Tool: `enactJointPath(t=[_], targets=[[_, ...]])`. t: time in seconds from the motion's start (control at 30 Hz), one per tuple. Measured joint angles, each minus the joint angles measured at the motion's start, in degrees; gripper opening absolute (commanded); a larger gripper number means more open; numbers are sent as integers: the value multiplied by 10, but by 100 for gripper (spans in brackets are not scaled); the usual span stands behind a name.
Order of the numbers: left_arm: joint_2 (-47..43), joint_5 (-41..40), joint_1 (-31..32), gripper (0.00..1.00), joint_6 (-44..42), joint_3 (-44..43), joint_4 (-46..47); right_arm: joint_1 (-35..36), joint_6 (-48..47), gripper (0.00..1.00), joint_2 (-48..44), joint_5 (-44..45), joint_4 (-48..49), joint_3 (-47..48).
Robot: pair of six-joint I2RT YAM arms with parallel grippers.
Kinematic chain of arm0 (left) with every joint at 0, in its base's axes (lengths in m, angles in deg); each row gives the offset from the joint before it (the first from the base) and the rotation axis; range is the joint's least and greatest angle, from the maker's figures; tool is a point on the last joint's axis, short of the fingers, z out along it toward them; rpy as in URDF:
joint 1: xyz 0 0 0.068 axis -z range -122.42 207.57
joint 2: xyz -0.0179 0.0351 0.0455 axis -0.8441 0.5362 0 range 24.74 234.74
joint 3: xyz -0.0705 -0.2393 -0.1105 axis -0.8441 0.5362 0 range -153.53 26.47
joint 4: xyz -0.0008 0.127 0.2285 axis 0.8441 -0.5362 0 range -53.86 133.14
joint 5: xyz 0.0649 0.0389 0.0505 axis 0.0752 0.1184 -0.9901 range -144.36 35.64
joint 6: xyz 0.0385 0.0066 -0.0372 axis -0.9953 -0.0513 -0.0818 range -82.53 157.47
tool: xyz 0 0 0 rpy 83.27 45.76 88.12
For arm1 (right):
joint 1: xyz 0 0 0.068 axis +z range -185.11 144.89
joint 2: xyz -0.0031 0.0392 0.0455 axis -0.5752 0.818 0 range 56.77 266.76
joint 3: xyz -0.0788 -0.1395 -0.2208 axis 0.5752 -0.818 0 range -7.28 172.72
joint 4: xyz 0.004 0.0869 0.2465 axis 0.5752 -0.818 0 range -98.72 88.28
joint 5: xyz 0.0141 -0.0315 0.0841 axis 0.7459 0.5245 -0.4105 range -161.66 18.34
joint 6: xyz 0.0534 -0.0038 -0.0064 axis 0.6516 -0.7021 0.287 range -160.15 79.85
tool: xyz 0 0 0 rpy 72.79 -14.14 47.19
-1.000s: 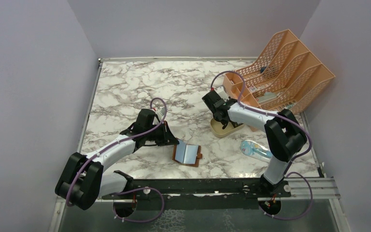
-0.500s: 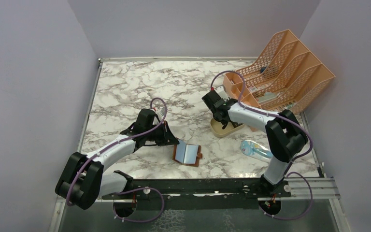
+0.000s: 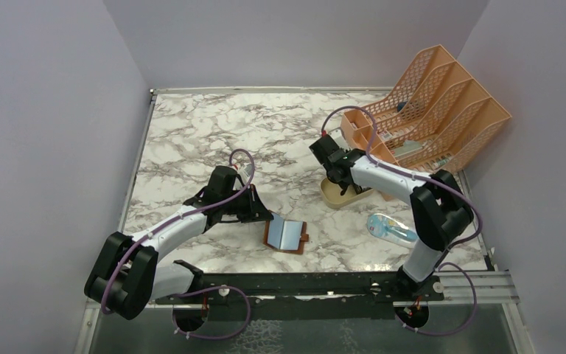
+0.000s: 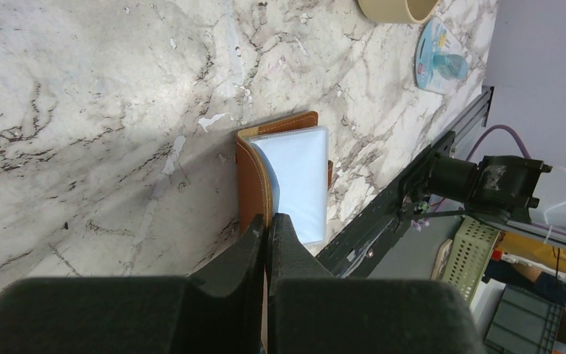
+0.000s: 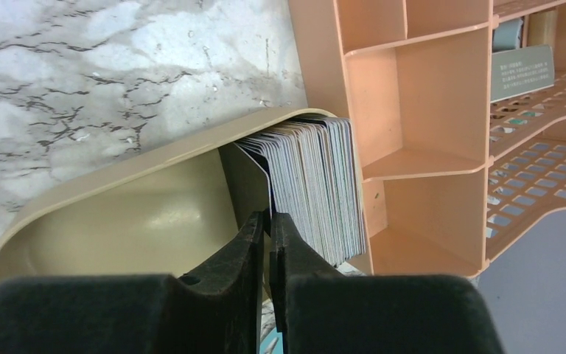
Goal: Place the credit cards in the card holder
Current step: Pick up the credit card from the storage box.
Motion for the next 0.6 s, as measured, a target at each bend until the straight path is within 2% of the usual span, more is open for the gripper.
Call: enactJointPath(t=[0.17, 0.47, 0.6], targets=[[0, 0, 0, 0, 0, 0, 0, 0, 0, 1, -19, -35, -4, 3], [1, 0, 0, 0, 7, 0, 3, -1, 0, 1, -67, -117, -41, 21], [1, 2, 0, 0, 34, 12, 39, 0, 0, 1, -112, -162, -60, 27]])
